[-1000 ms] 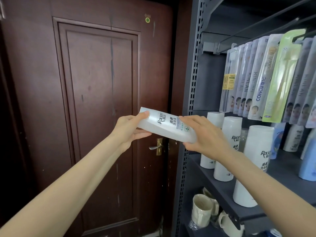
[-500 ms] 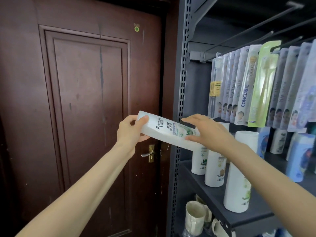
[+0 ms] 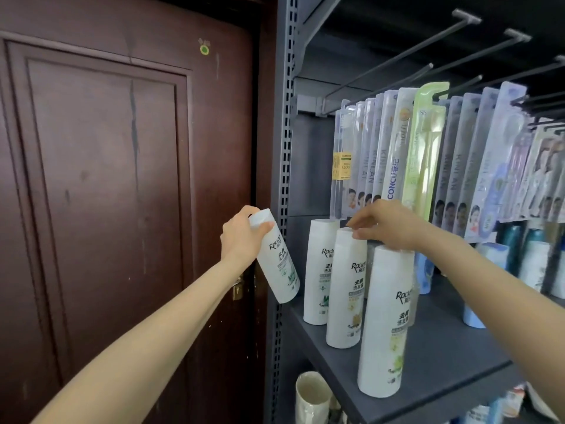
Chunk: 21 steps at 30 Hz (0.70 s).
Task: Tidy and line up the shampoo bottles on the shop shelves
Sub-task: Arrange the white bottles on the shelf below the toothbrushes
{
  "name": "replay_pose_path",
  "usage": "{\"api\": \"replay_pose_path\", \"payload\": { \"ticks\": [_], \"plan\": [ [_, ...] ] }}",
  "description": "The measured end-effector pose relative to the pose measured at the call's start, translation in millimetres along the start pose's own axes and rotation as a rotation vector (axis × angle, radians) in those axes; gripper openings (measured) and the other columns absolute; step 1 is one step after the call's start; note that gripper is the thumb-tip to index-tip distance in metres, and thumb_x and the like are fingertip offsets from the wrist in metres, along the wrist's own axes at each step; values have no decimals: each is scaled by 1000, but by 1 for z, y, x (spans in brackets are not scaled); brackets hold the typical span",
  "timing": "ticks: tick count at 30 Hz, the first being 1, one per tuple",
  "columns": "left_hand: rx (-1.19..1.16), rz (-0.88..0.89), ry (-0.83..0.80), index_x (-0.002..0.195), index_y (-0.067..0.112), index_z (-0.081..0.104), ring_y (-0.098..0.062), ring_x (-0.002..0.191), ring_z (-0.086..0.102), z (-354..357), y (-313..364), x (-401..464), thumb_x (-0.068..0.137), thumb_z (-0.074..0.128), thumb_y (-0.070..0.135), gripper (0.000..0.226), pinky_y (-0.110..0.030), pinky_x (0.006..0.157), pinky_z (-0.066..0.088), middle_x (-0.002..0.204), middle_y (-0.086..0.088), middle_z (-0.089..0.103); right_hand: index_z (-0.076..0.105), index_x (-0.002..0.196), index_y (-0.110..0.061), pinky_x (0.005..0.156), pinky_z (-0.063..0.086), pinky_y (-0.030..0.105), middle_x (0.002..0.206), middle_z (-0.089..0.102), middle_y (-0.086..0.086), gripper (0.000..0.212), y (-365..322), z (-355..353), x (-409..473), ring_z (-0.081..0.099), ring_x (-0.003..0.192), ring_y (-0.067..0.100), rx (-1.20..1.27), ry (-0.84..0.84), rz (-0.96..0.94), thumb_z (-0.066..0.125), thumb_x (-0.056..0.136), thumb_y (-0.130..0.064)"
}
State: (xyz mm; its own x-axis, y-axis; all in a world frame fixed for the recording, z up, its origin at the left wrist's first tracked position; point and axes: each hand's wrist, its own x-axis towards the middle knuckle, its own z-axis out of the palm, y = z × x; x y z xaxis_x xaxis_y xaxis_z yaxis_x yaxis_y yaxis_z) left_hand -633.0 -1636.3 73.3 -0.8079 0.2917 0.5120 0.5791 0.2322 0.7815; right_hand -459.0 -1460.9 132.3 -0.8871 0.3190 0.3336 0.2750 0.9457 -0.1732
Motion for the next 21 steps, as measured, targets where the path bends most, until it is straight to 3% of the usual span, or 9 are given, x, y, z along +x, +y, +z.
{"api": "replay_pose_path", "payload": {
  "ticks": [4,8,12,14,16,18,21],
  "plan": [
    [22,50,-53,115,20,58,-21,98,52,25,2,17,87,61,30,30,-36,84,46,112,-3,59,68,113,-21,79,38,19,110,67,-2,26,8,7,5,55,87,6,23,21,-31,63,88,-29],
    [46,101,-106,121,17,56,-16,91,46,52,10,29,89,61,27,34,-28,76,39,114,-5,58,68,112,-24,74,38,18,106,67,-1,25,12,12,2,57,89,10,54,51,-22,62,89,-30],
    [29,98,-152,106,14,46,-17,69,44,73,9,38,87,64,26,29,-29,57,37,89,-4,50,68,113,-23,75,39,20,106,67,0,25,11,12,2,58,90,12,48,70,-30,62,89,-29],
    [71,123,-153,102,13,45,-18,66,44,79,6,41,89,61,27,26,-30,55,38,82,-3,48,67,113,-23,77,40,20,107,67,0,25,11,13,2,58,91,12,60,70,-29,62,89,-27],
    [84,151,-213,113,15,51,-21,73,50,84,0,44,92,57,24,23,-27,58,42,90,-9,54,68,113,-22,78,41,21,108,67,0,25,13,13,2,59,92,12,78,77,-30,63,89,-27],
    [69,197,-318,127,20,51,-21,81,55,87,-7,46,92,51,11,37,-18,57,42,98,-12,60,69,112,-21,77,41,19,108,68,0,24,14,14,2,59,92,10,110,88,-33,63,89,-25],
    [54,253,-400,134,29,46,-17,86,58,85,-15,47,90,51,3,51,-11,63,42,94,-4,61,69,111,-20,72,38,15,108,68,-1,23,15,15,3,58,91,9,131,100,-41,63,89,-23]
  ]
}}
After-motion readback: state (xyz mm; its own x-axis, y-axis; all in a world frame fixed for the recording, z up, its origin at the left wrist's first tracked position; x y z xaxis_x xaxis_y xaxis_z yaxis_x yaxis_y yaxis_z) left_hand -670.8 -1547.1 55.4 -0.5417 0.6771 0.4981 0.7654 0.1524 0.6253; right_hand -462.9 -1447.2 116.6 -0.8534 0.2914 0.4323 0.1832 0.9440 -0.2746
